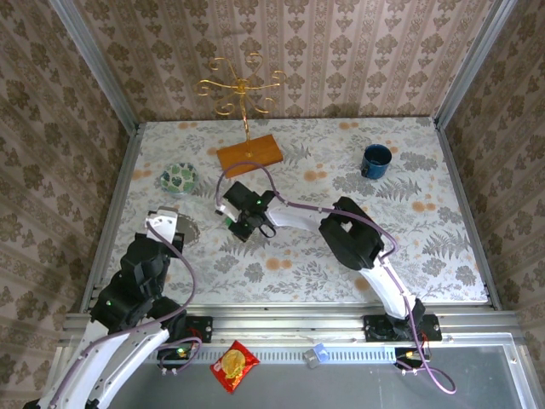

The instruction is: Put the keys on the keyring

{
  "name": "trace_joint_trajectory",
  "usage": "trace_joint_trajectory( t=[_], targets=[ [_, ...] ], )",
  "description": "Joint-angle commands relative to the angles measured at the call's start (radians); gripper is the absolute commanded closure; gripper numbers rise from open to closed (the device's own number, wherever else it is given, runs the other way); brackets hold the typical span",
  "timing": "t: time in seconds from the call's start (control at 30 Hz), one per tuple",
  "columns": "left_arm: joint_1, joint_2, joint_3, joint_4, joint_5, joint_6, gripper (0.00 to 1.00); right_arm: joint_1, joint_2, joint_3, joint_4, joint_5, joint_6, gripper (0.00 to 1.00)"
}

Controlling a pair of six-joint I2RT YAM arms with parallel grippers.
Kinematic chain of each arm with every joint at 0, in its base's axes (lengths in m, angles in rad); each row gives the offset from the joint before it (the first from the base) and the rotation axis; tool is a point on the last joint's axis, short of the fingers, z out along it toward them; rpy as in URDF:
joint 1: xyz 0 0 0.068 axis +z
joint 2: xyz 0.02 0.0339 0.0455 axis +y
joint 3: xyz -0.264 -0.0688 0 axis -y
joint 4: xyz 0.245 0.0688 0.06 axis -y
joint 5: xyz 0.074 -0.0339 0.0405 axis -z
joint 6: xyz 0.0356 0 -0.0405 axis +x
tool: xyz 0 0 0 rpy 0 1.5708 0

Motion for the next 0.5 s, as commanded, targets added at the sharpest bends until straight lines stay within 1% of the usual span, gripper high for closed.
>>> trace_joint_trajectory(
  t=[0.0, 0.13, 0.3, 0.4, 0.47],
  targets=[
    [0.008, 0.024, 0.024, 0.102, 0.077, 0.029, 1.0, 0.0, -0.146, -0.102, 0.029, 0.008, 0.027, 1.0],
    [0.008, 0.076, 0.01, 0.161, 0.151, 0.049, 1.0, -0.001, -0.284, -0.274, 0.068, 0.014, 0.075, 1.0],
    [0.007, 0.168, 0.007, 0.233, 0.263, 0.079, 1.0, -0.002, -0.458, -0.472, 0.074, 0.081, 0.169, 1.0],
    [0.007, 0.212, 0.007, 0.283, 0.336, 0.087, 1.0, -0.002, -0.558, -0.553, 0.023, 0.138, 0.243, 1.0],
    [0.005, 0.239, 0.006, 0.306, 0.376, 0.103, 1.0, -0.006, -0.622, -0.589, -0.026, 0.154, 0.286, 1.0]
  ],
)
